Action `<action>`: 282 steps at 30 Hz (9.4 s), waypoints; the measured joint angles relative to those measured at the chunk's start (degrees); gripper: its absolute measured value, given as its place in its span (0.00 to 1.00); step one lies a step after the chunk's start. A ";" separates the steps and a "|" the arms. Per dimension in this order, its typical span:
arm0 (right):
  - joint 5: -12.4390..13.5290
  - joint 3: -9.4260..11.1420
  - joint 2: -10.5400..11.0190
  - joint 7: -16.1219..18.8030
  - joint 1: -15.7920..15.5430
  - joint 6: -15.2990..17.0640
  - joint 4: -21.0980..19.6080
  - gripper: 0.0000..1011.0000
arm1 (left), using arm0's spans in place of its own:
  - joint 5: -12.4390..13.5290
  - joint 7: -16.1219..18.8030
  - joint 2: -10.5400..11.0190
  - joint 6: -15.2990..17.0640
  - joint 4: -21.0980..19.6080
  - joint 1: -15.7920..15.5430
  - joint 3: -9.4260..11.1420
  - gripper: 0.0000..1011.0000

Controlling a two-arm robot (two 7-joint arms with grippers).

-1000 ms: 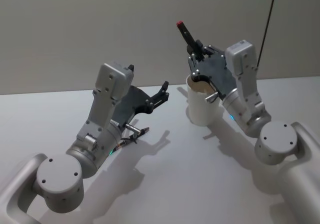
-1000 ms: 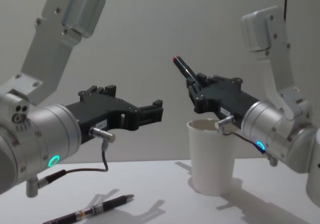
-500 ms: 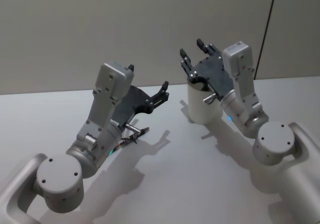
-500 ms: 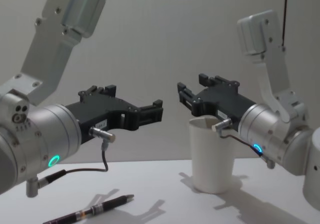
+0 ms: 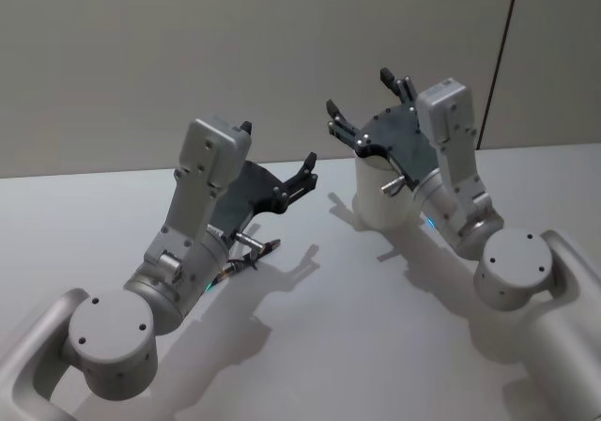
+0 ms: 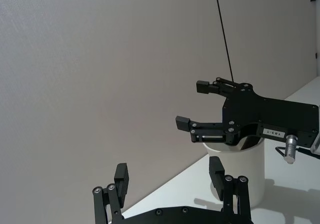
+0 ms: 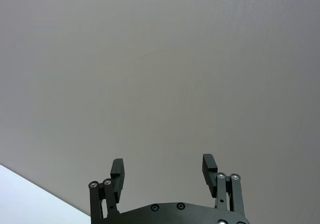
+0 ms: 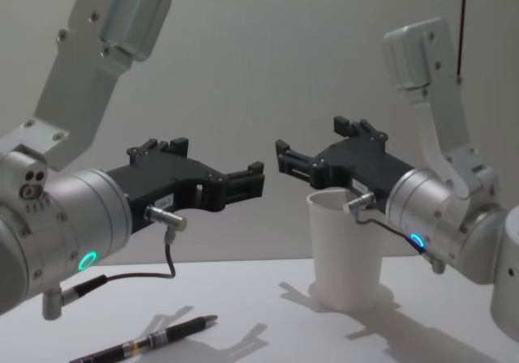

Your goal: Place the pen into the pen holder.

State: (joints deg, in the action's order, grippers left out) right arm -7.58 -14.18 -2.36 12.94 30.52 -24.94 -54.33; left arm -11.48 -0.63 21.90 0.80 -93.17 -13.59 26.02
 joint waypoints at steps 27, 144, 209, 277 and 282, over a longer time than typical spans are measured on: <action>7.47 1.11 2.82 1.02 -8.11 8.55 -16.52 0.99 | 0.00 0.00 0.00 0.00 0.00 0.00 0.00 0.99; 24.04 1.24 21.70 -9.11 -31.36 26.89 -46.89 0.99 | -5.93 -9.58 6.06 2.12 -1.12 2.27 -4.22 0.99; 24.04 1.24 21.69 -9.11 -31.36 26.89 -46.90 0.99 | -5.61 -28.17 11.73 19.72 3.33 0.97 -6.17 0.99; 24.04 1.24 21.69 -9.11 -31.36 26.89 -46.90 0.99 | -7.44 -29.41 11.07 22.62 6.03 -0.62 -6.07 0.99; 24.04 1.24 21.70 -9.11 -31.36 26.89 -46.89 0.99 | -8.17 -29.57 10.90 23.05 6.40 -0.85 -6.07 0.99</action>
State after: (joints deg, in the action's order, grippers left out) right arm 16.46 -12.94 19.34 3.83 -0.84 1.95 -101.23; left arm -19.65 -30.20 32.79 23.84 -86.77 -14.44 19.95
